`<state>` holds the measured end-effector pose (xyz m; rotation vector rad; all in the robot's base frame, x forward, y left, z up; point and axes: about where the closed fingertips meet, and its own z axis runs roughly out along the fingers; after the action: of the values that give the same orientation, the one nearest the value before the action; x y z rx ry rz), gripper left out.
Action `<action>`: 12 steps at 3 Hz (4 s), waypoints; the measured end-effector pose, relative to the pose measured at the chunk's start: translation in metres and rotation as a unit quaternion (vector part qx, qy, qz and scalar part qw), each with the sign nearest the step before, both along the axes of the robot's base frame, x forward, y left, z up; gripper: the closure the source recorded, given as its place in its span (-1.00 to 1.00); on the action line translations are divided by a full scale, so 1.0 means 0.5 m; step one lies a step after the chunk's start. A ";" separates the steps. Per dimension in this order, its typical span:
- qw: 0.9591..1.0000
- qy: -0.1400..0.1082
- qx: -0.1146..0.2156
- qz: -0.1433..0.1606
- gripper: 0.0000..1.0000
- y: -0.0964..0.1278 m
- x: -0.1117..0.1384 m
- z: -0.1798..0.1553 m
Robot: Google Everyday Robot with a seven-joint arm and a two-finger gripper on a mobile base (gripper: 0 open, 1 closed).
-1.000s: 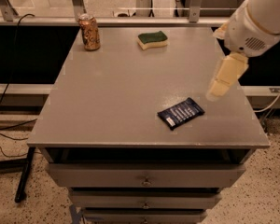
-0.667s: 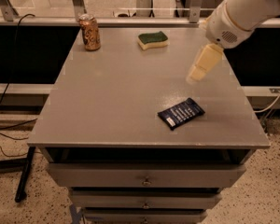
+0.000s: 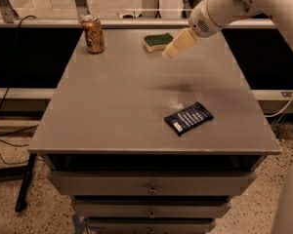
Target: Move sponge near rxbar blueberry
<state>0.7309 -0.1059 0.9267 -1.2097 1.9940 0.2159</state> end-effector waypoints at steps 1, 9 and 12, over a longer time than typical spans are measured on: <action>0.999 0.007 0.030 -0.036 -1.00 0.016 0.079 -0.026; 0.990 -0.033 0.138 0.021 0.89 0.078 0.252 -0.095; 0.979 -0.006 0.035 0.198 1.00 0.010 -0.037 -0.075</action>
Offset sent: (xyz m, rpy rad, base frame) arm 0.1249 -0.0077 -0.0687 0.2544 0.0892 -0.2715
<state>0.7123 -0.1012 0.8894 -1.5496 1.7023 0.4711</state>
